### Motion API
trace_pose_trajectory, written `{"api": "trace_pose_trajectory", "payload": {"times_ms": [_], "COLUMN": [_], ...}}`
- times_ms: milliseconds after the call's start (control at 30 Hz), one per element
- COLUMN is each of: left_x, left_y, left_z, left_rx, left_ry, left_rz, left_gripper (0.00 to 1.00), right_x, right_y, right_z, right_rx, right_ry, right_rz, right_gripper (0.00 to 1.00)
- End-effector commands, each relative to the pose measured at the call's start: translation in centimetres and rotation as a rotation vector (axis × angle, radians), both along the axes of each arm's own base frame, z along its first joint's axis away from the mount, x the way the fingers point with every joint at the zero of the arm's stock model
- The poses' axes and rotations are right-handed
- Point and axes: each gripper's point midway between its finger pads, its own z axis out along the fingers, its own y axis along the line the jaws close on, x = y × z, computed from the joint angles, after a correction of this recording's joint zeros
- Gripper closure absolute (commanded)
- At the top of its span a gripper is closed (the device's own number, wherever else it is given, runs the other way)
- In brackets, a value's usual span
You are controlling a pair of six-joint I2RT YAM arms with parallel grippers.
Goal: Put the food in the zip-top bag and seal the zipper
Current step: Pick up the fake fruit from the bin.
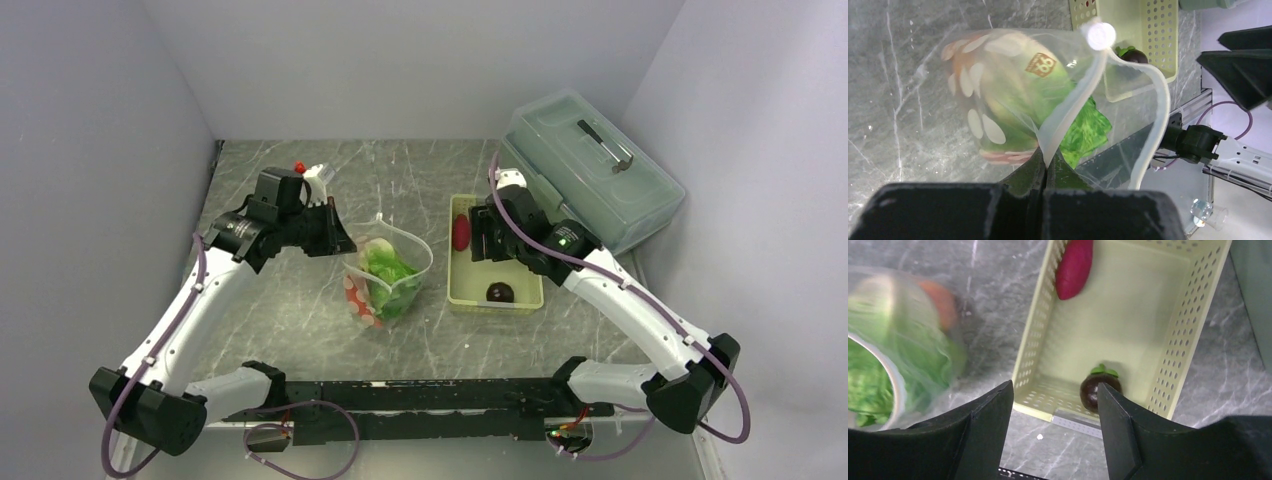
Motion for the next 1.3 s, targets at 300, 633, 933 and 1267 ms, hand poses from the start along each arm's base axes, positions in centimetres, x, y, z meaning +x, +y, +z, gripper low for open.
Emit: {"api": "trace_pose_trajectory", "payload": {"times_ms": [300,633,933,1267], "left_x": [0.8,0.7,0.4,0.4], "left_y": [-0.7,-0.8,-0.5,-0.4], "left_z": [1.6,1.7,1.7,1.6], "left_rx": [-0.040,-0.041,-0.034,-0.020], "left_ry": [-0.128,-0.143,-0.151,-0.146], "left_rz": [-0.052,-0.073,-0.072,-0.069], "left_gripper": [1.00,1.00,1.00,1.00], "right_x": [-0.4,-0.6,-1.3,-1.9], "right_y": [-3.4,-5.2,-5.6,-5.5], "right_z": [-8.4,-12.8,-16.2,-18.3], "right_rx": [-0.049,-0.088,-0.083,-0.109], "right_ry": [0.251,0.338,0.407,0.466], "right_rz": [-0.149,-0.247,-0.271,-0.252], "right_gripper": [0.26,0.09,0.10,0.20]}}
